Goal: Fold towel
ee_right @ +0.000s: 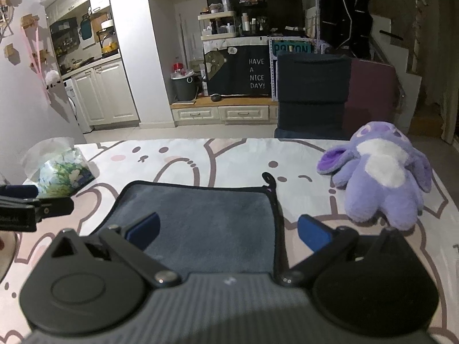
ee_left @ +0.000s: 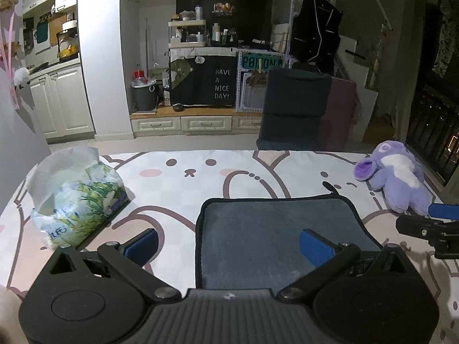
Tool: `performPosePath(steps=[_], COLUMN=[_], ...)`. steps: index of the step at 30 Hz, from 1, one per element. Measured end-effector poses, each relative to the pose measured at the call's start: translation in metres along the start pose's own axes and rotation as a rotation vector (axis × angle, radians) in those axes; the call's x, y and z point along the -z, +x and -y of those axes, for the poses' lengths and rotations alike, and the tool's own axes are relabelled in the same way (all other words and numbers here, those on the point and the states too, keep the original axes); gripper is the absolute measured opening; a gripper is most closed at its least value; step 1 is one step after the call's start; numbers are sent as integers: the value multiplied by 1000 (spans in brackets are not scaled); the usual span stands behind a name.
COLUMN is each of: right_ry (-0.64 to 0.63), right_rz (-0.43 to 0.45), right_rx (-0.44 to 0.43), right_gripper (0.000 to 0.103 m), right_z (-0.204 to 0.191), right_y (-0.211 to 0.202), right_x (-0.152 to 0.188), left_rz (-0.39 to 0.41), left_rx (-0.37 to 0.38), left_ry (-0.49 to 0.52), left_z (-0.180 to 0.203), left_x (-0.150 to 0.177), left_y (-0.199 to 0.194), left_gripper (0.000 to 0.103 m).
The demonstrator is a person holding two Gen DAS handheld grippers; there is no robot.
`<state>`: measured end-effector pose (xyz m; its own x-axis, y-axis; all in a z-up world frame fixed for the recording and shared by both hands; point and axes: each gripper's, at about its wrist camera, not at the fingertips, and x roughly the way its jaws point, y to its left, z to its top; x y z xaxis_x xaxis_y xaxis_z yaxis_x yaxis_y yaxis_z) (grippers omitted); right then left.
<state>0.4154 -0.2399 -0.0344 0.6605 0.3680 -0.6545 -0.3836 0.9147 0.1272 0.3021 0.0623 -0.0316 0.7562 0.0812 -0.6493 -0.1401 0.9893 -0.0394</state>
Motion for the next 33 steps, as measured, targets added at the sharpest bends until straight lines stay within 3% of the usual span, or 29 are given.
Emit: performPosePath(steps=[15, 33], right_ry=[2, -5], right_rz=[43, 84], right_rx=[15, 26], right_gripper=[103, 103], right_z=[0, -5], right_y=[-44, -99], right_x=[9, 26], left_rz=[19, 65], left_rx=[-23, 6], left_ry=[2, 25], left_z=[-1, 7], left_x=[12, 22], left_y=[-41, -97], left_gripper=[103, 103])
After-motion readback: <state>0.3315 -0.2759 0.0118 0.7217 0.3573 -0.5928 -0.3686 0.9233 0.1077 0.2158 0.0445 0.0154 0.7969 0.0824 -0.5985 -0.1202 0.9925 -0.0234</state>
